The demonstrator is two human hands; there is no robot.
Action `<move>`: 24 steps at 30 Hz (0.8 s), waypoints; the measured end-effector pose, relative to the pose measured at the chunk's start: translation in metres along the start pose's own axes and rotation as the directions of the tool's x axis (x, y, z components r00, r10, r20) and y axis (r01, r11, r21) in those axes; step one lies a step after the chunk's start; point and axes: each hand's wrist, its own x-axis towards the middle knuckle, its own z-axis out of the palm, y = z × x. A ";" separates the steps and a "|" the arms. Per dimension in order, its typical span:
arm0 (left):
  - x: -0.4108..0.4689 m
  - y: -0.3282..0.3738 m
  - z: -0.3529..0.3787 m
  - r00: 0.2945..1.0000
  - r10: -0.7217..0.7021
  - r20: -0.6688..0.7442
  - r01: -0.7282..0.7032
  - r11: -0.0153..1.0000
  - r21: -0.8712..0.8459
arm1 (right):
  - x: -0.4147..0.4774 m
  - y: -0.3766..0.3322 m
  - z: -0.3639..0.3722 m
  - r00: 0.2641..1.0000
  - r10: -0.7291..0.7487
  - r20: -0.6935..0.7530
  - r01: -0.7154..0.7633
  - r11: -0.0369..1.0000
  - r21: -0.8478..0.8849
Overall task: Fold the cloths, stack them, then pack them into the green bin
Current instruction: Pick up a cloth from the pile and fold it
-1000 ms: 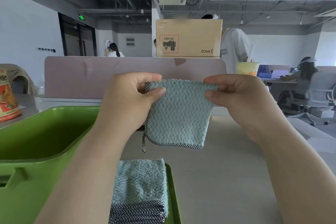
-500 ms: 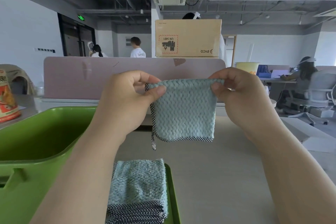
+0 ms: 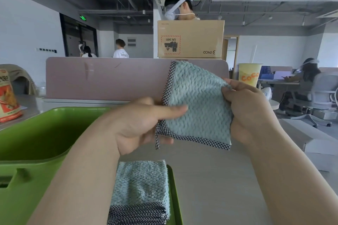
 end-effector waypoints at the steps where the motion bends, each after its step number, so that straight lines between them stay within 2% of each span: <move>1: 0.001 -0.003 -0.001 1.000 -0.012 -0.007 0.013 1.000 0.027 | 0.002 0.000 -0.002 1.000 -0.002 -0.011 0.002 1.000 0.001; 4: 0.005 -0.005 -0.004 0.986 0.025 -0.166 -0.017 0.999 0.045 | 0.010 -0.001 -0.011 0.999 -0.038 -0.033 0.033 0.990 -0.138; 6: 0.010 -0.006 -0.007 0.953 0.123 -0.276 -0.105 0.991 0.081 | 0.015 -0.004 -0.014 0.999 -0.021 -0.030 0.011 0.954 -0.298; 9: 0.012 -0.004 -0.007 0.899 0.252 -0.359 -0.230 0.968 0.103 | 0.012 -0.007 -0.016 0.984 0.126 0.126 -0.066 0.916 -0.395; 11: 0.012 -0.002 -0.005 0.872 0.301 -0.385 -0.287 0.953 0.096 | 0.009 -0.006 -0.017 0.954 0.115 0.278 0.008 0.913 -0.408; 14: 0.006 0.004 0.000 0.870 0.300 -0.392 -0.334 0.942 -0.020 | 0.000 -0.001 -0.015 0.907 0.021 0.421 0.162 0.904 -0.395; 17: 0.002 0.014 0.010 0.902 0.259 -0.346 -0.328 0.931 -0.160 | -0.006 0.001 -0.003 0.901 -0.091 0.423 0.256 0.901 -0.351; 22: 0.003 0.013 0.012 0.938 0.224 -0.264 -0.269 0.951 -0.149 | -0.014 0.008 0.010 0.899 -0.147 0.412 0.304 0.887 -0.348; 24: 0.002 0.008 0.007 0.931 0.249 -0.268 -0.283 0.954 -0.100 | -0.014 0.007 0.011 0.912 -0.174 0.371 0.311 0.884 -0.349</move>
